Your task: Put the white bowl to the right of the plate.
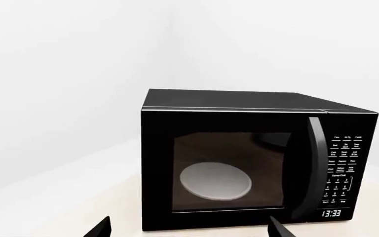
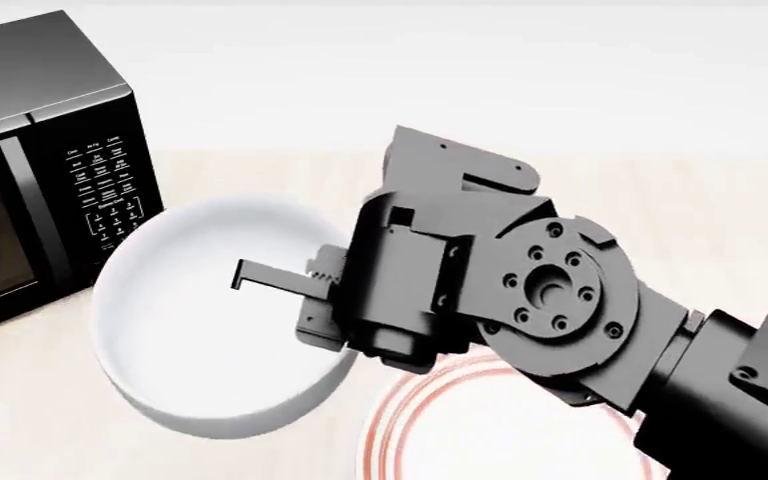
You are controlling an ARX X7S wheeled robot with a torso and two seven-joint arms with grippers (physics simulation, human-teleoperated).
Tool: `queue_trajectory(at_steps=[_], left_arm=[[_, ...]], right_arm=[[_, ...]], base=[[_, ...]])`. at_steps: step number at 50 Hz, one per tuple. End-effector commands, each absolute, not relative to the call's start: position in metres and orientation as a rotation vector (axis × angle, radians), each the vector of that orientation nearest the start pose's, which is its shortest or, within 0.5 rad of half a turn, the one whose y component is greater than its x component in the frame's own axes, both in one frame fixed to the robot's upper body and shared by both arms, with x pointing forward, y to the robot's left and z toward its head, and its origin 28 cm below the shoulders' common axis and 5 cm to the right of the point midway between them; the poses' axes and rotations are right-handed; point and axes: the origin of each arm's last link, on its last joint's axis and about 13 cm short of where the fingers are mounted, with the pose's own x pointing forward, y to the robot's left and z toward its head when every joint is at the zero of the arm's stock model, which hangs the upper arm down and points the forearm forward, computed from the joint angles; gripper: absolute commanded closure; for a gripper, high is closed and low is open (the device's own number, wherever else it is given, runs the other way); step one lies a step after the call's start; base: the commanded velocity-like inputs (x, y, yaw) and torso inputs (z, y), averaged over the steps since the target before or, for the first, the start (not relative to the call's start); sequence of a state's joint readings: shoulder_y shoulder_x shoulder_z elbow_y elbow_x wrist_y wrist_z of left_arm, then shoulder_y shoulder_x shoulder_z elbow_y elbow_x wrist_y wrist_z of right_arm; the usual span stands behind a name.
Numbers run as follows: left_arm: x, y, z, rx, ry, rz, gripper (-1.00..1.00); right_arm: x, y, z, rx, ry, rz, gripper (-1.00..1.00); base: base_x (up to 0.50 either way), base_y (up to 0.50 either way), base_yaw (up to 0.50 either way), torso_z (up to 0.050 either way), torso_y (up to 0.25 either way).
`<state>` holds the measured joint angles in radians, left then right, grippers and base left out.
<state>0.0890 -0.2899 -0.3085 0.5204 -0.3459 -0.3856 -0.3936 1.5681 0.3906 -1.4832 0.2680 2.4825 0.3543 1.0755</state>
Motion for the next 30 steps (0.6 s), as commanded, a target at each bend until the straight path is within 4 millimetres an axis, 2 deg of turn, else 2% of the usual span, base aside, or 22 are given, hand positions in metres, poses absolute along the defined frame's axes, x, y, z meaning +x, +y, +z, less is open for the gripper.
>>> queue_trajectory(at_steps=[1,6,11,19,30], left_arm=[[0.179,0.302,0.102,-0.015,-0.109,0.528,-1.0],[0.181,0.302,0.102,-0.012,-0.107,0.528,-1.0],[0.181,0.301,0.102,-0.005,-0.105,0.528,-1.0],[0.183,0.3,0.101,0.0,-0.101,0.528,-1.0],[0.185,0.298,0.099,0.011,-0.095,0.526,-1.0]], right_arm=[[0.325,-0.055,0.282,0.364,0.844,-0.017,1.0],[0.333,-0.08,0.284,0.418,0.833,-0.075,1.0],[0.336,-0.095,0.284,0.444,0.823,-0.115,1.0],[0.344,-0.128,0.274,0.482,0.812,-0.199,1.0],[0.347,-0.158,0.268,0.542,0.807,-0.273,1.0]], base=[[0.0,0.0,0.0,0.0,0.0],[0.0,0.0,0.0,0.0,0.0],[0.0,0.0,0.0,0.0,0.0],[0.0,0.0,0.0,0.0,0.001],[0.0,0.0,0.0,0.0,0.0]])
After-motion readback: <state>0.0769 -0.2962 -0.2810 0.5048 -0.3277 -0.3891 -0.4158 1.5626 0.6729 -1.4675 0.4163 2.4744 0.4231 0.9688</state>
